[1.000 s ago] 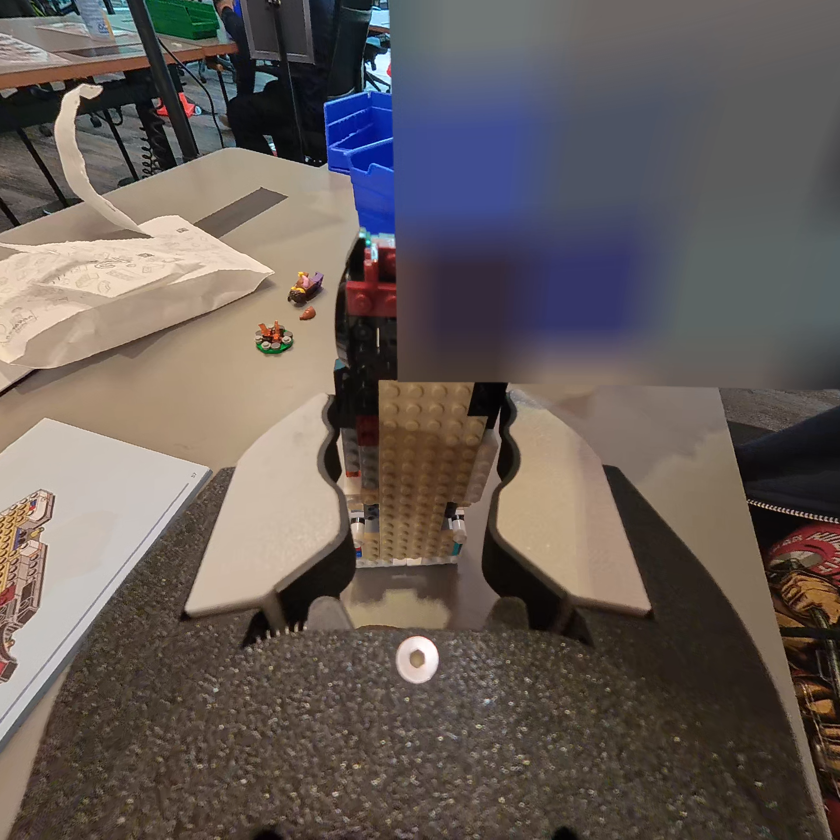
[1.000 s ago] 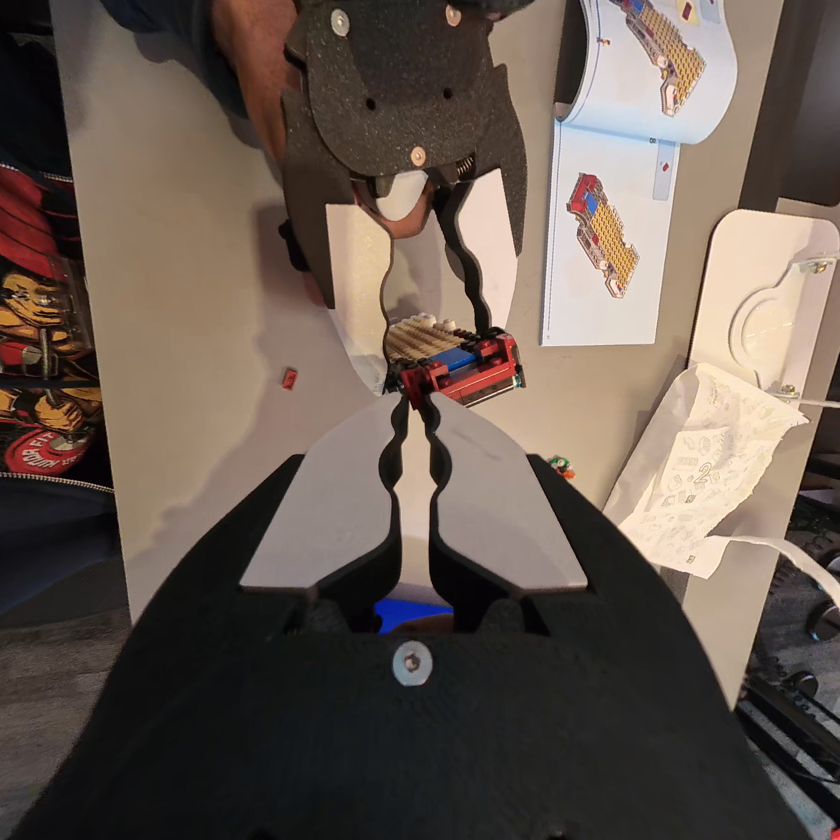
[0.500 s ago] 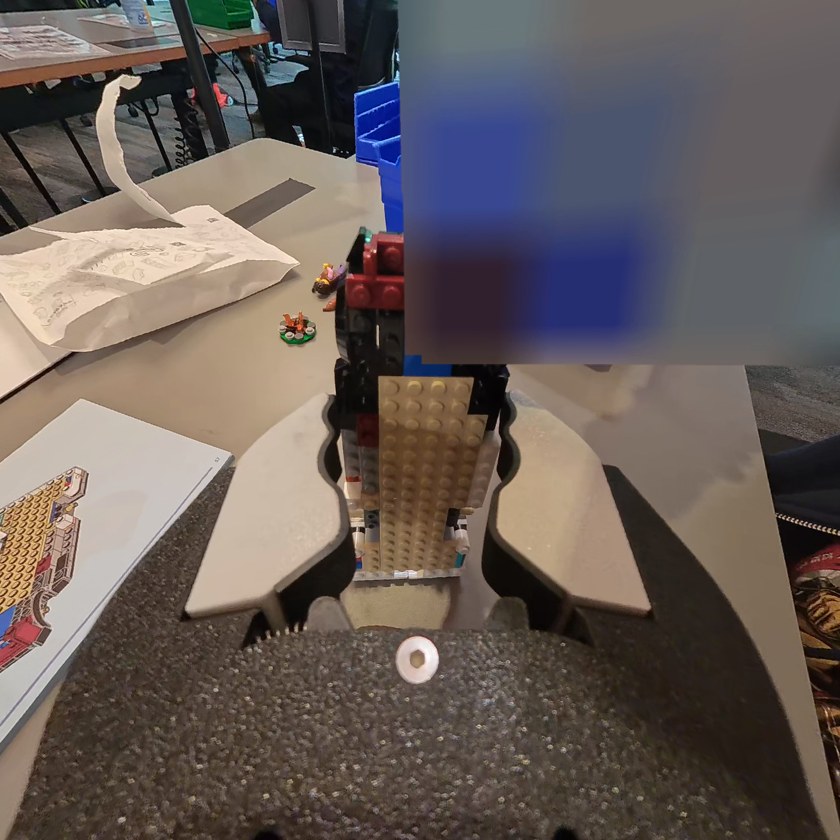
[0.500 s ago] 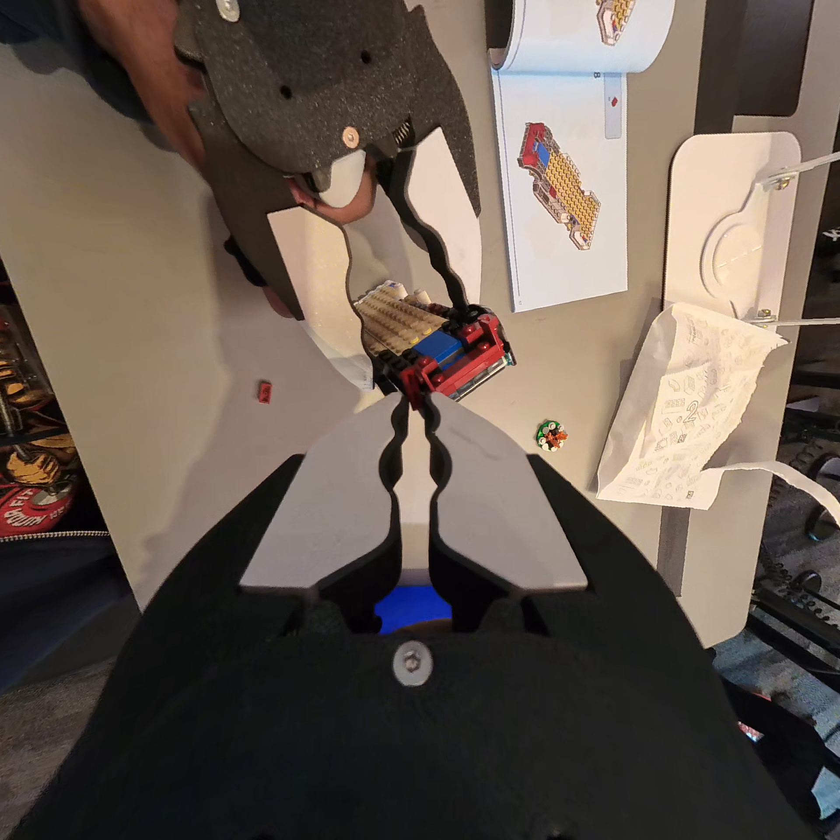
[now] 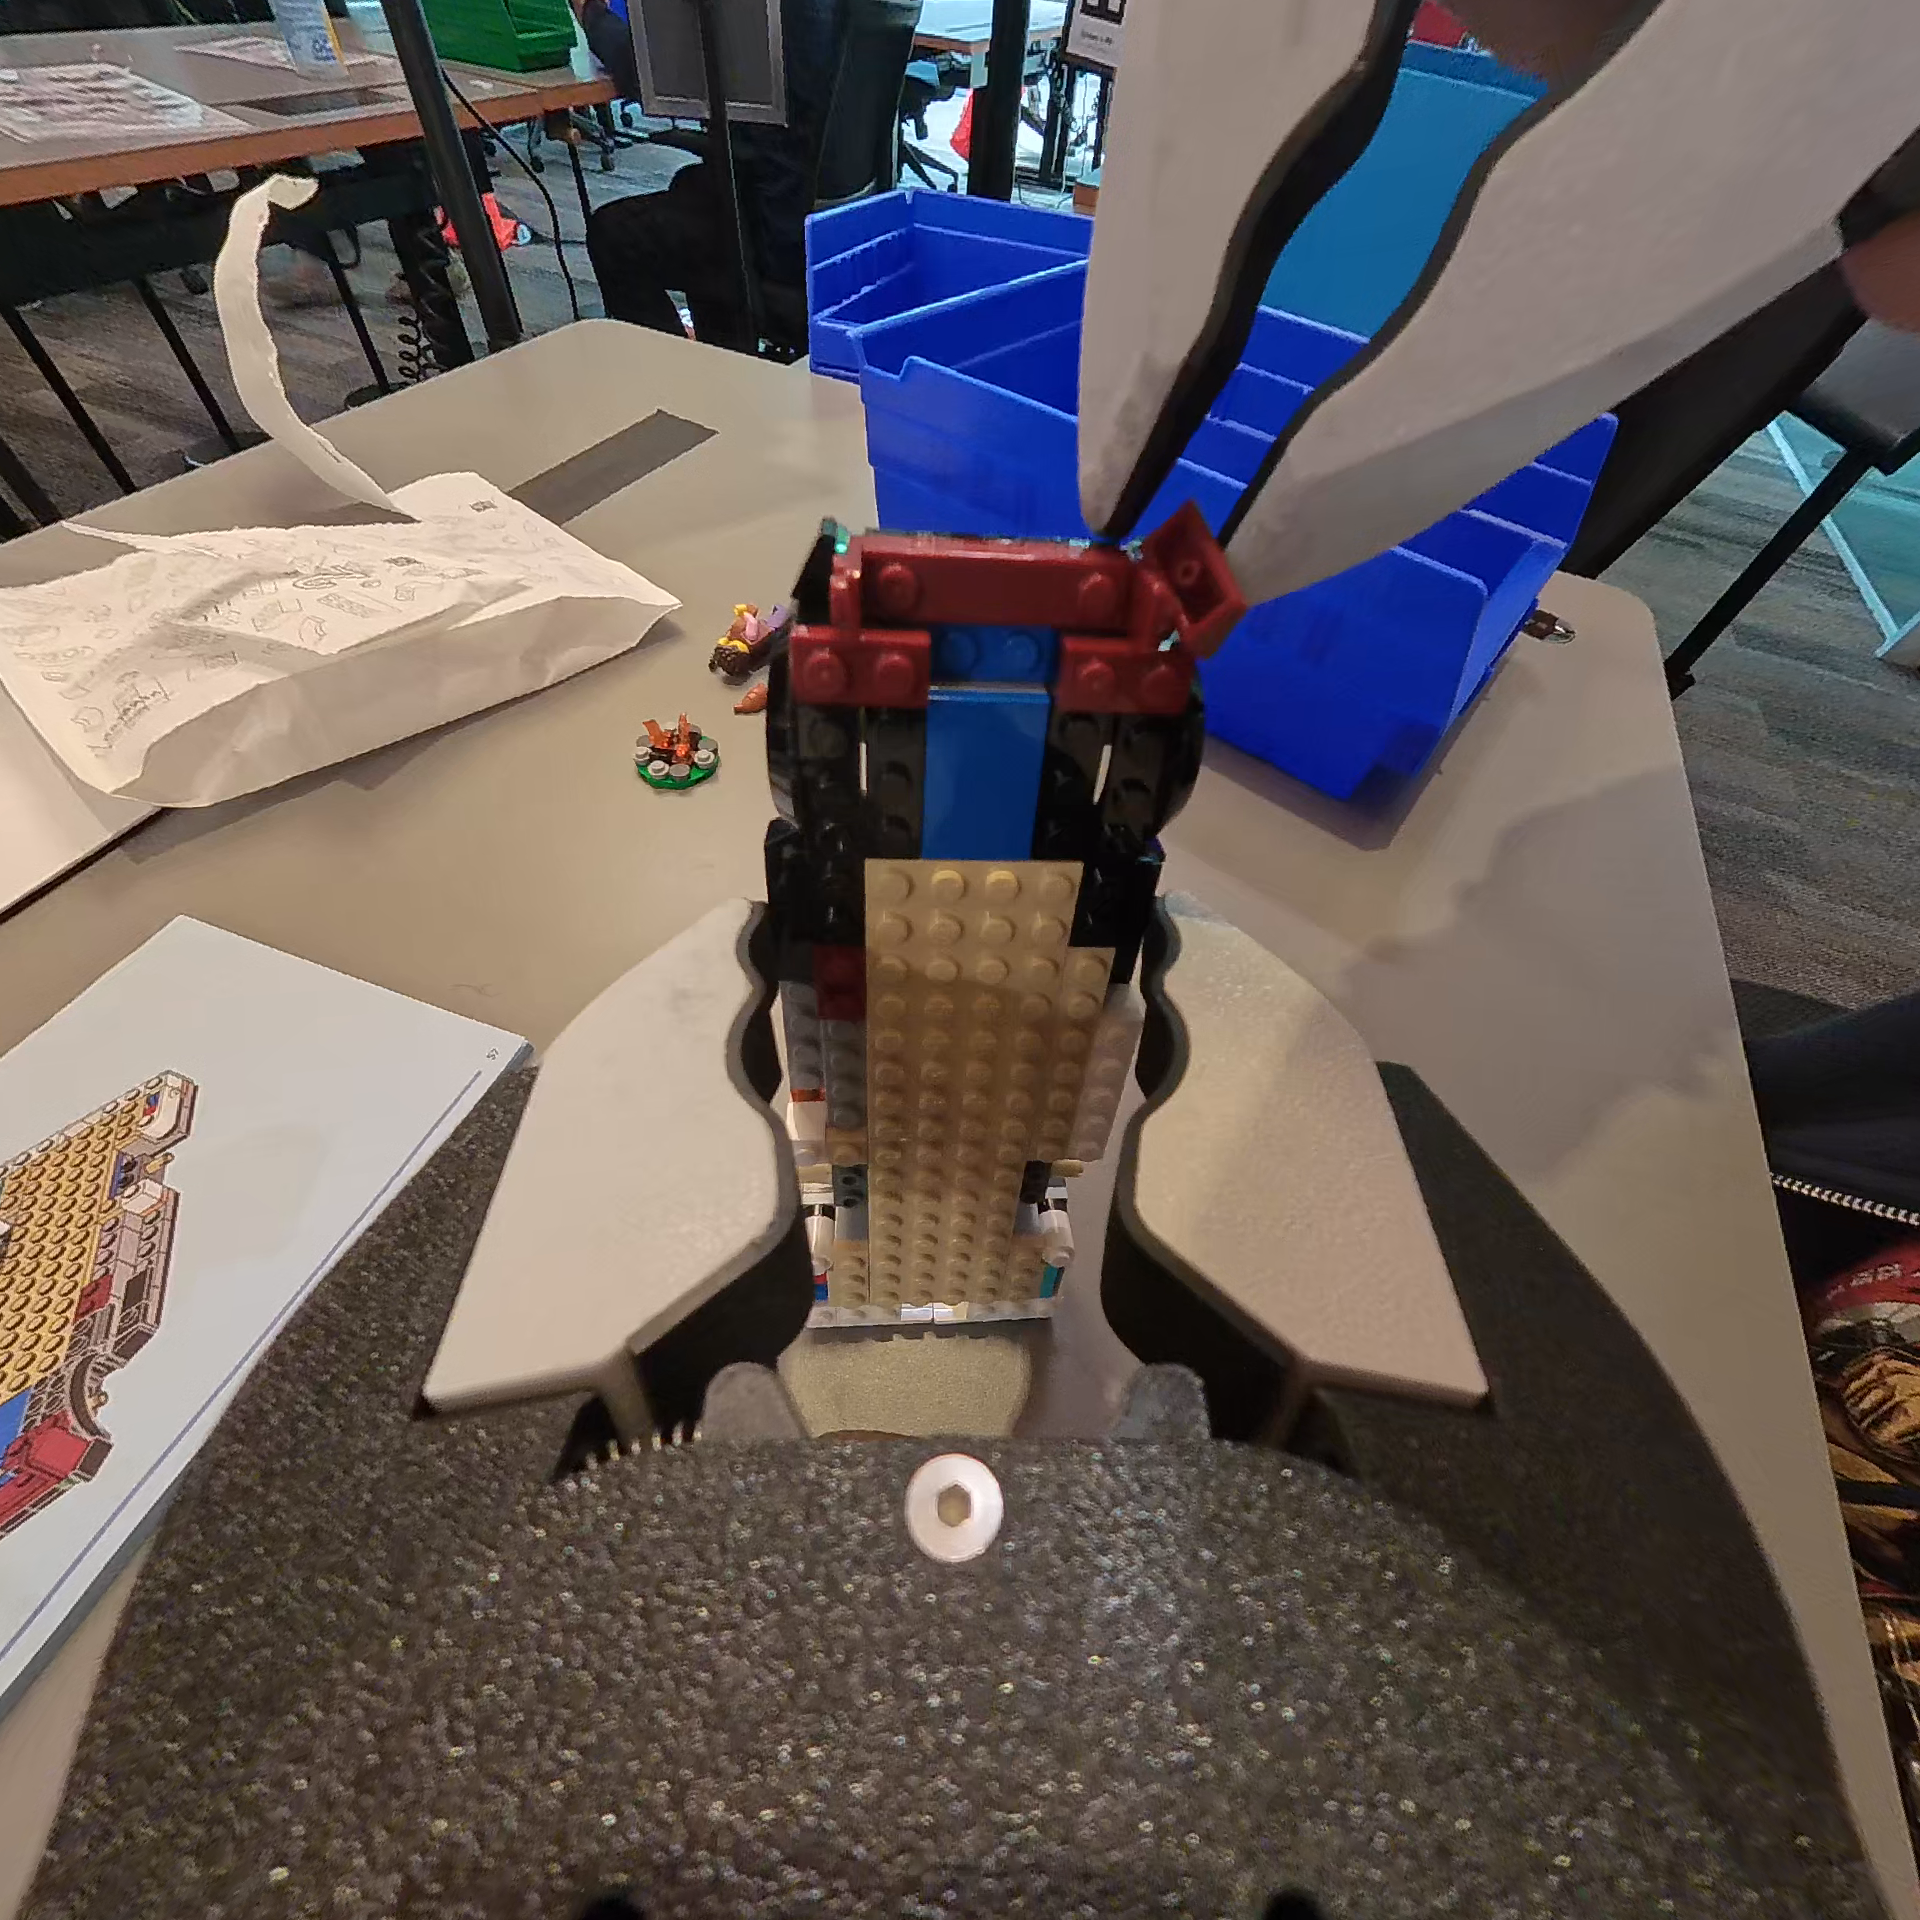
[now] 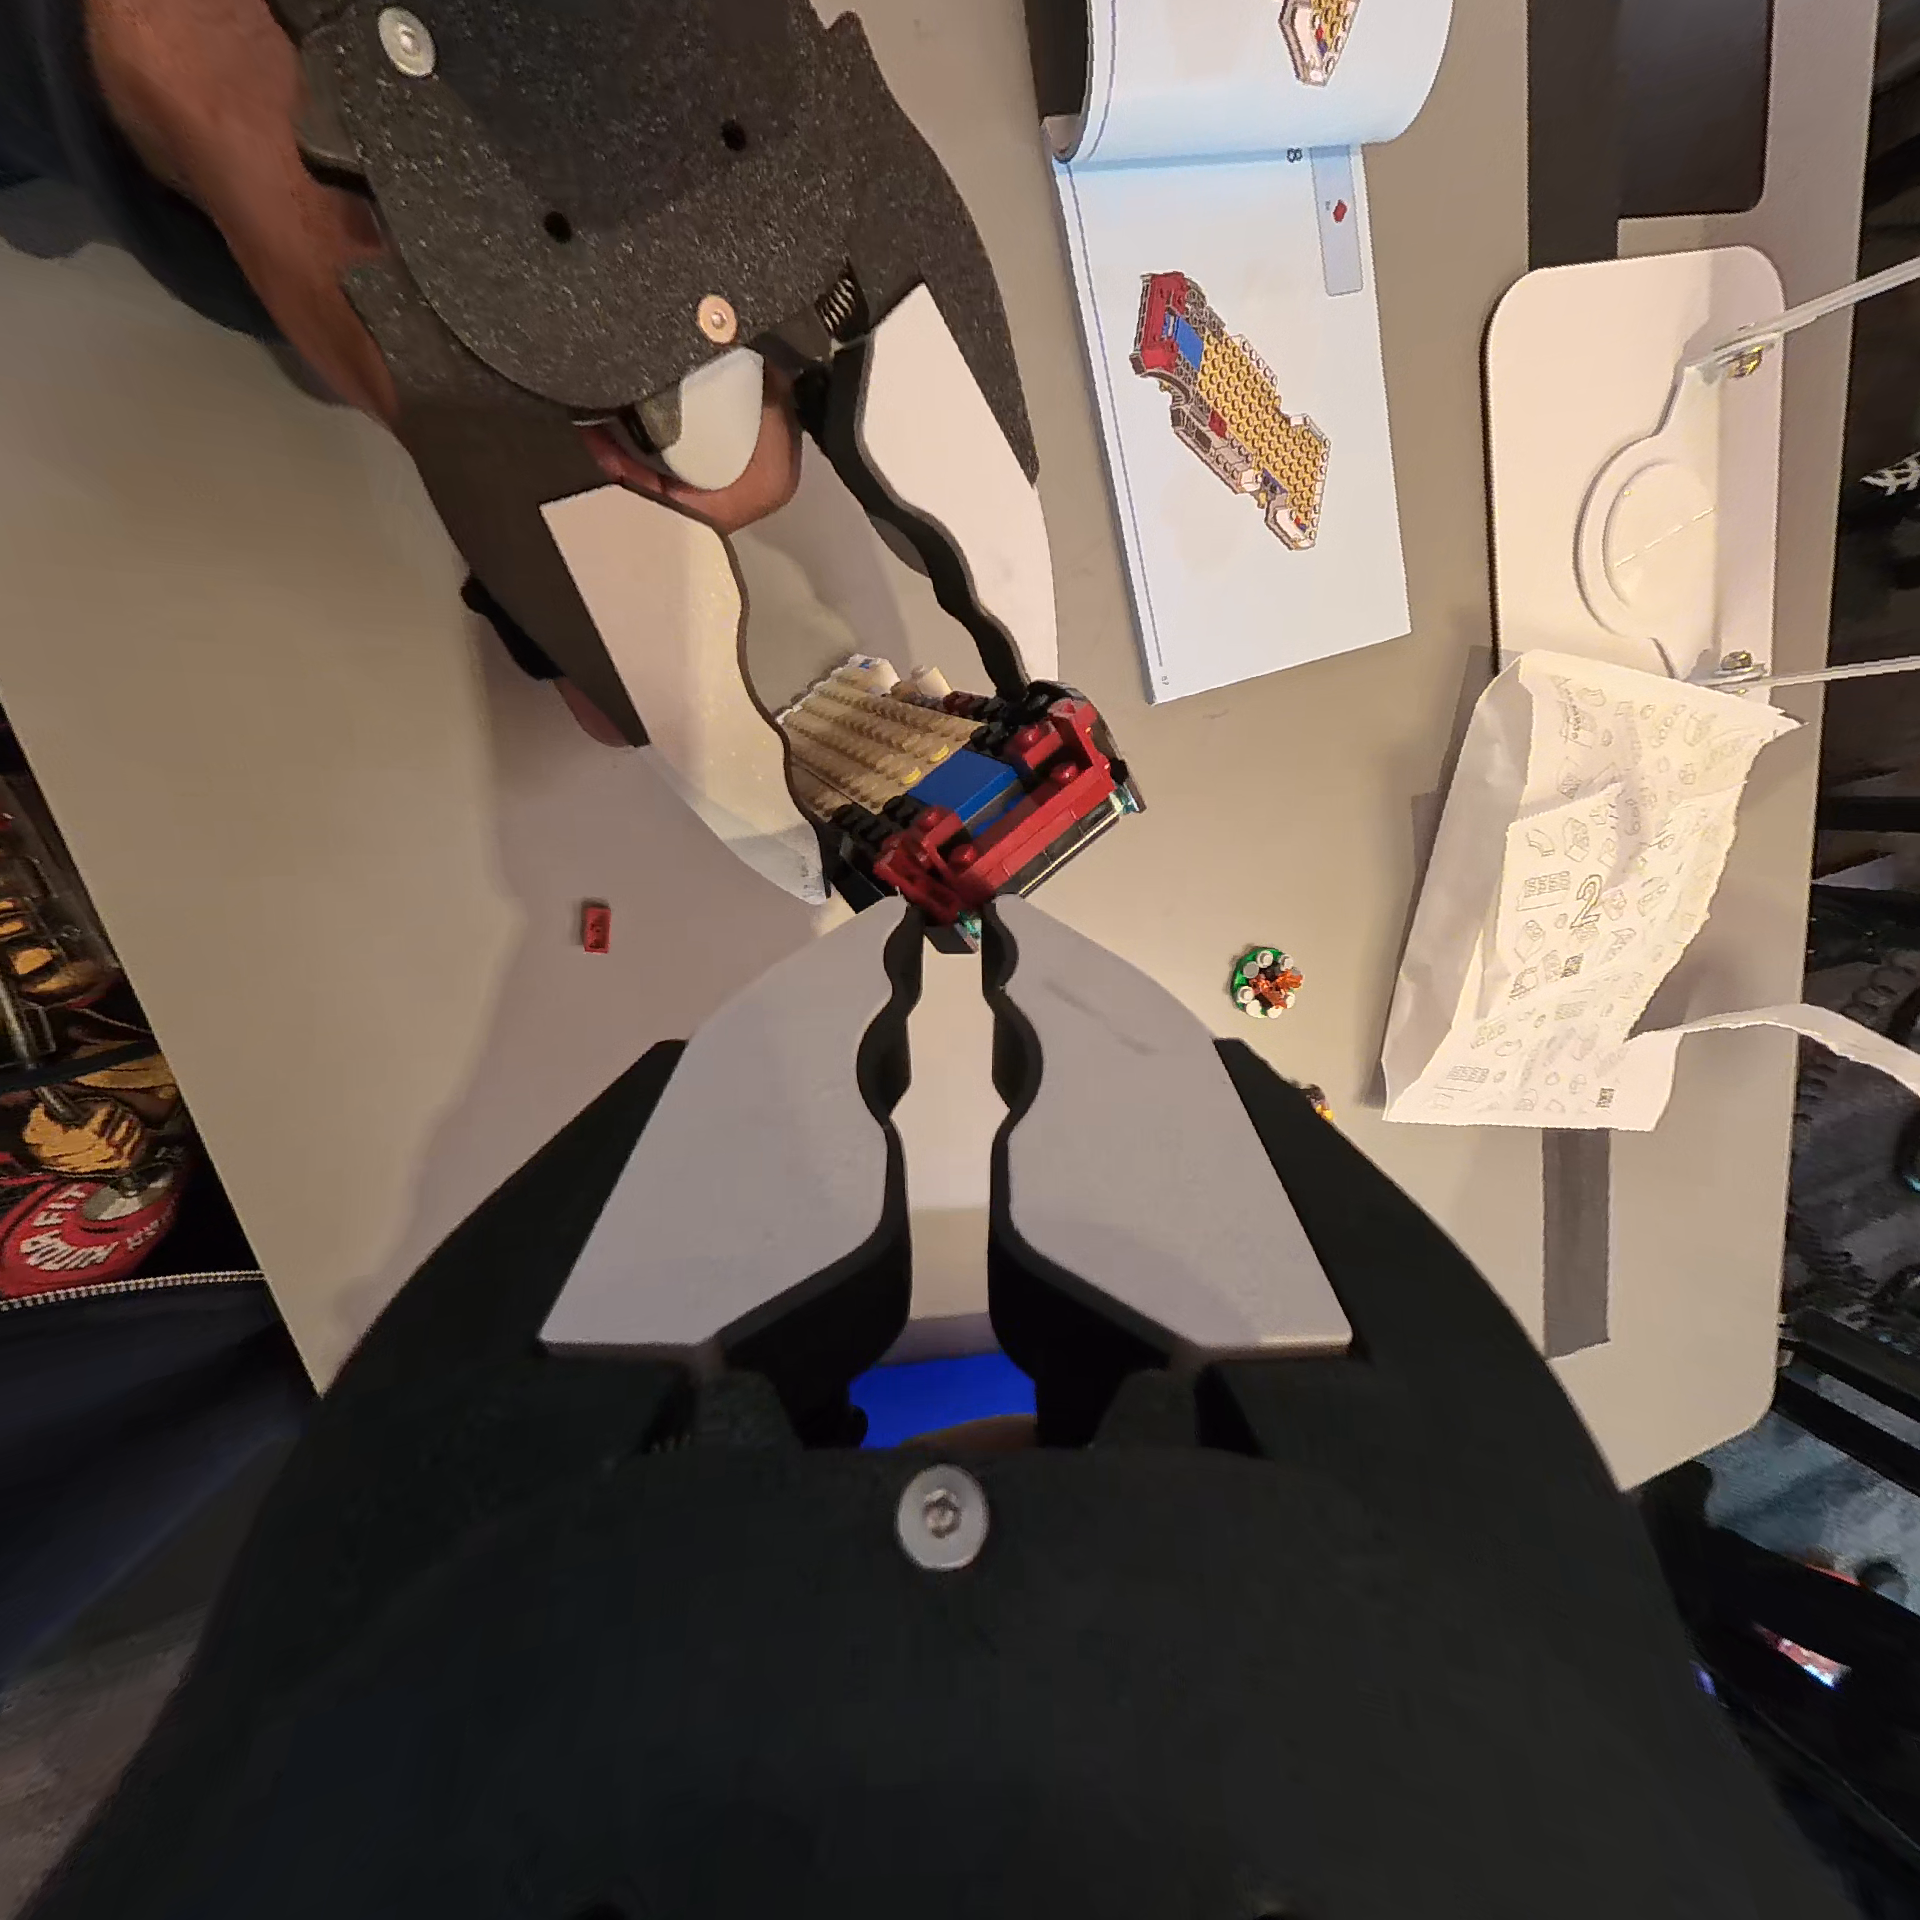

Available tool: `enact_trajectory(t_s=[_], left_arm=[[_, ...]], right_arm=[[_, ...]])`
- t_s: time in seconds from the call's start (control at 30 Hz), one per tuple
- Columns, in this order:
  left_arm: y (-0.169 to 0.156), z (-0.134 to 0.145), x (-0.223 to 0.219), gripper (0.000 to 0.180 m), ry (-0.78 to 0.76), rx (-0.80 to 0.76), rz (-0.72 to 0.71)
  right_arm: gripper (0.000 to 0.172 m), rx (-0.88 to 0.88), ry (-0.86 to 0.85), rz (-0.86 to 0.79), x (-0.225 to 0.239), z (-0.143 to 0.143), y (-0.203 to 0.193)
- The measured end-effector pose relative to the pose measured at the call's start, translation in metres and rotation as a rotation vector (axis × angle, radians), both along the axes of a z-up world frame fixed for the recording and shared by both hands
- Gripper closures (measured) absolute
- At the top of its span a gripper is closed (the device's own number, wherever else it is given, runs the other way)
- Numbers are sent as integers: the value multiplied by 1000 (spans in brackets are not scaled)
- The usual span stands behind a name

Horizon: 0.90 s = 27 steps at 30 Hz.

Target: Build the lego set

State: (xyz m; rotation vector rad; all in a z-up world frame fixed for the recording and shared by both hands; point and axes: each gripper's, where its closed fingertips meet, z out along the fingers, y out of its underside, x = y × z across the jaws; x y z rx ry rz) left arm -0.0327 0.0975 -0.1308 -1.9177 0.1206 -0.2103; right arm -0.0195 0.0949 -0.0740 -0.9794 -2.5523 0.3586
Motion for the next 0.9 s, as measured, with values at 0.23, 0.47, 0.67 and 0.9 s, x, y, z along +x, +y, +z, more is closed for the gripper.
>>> enact_trajectory(t_s=[0.23, 0.47, 0.67, 0.9], left_arm=[[0, 0, -1, 113, -4, -3, 4], [0, 0, -4, 113, -11, -1, 23], [0, 1, -16, 113, -19, 18, 59], [1, 2, -21, 113, -39, 30, 56]], right_arm=[[159, -30, 12, -13, 1, 0, -1], [157, -37, 62, -38, -3, 0, 1], [154, -68, 202, -155, 15, -3, 18], [156, -194, 172, -349, 114, -40, 47]])
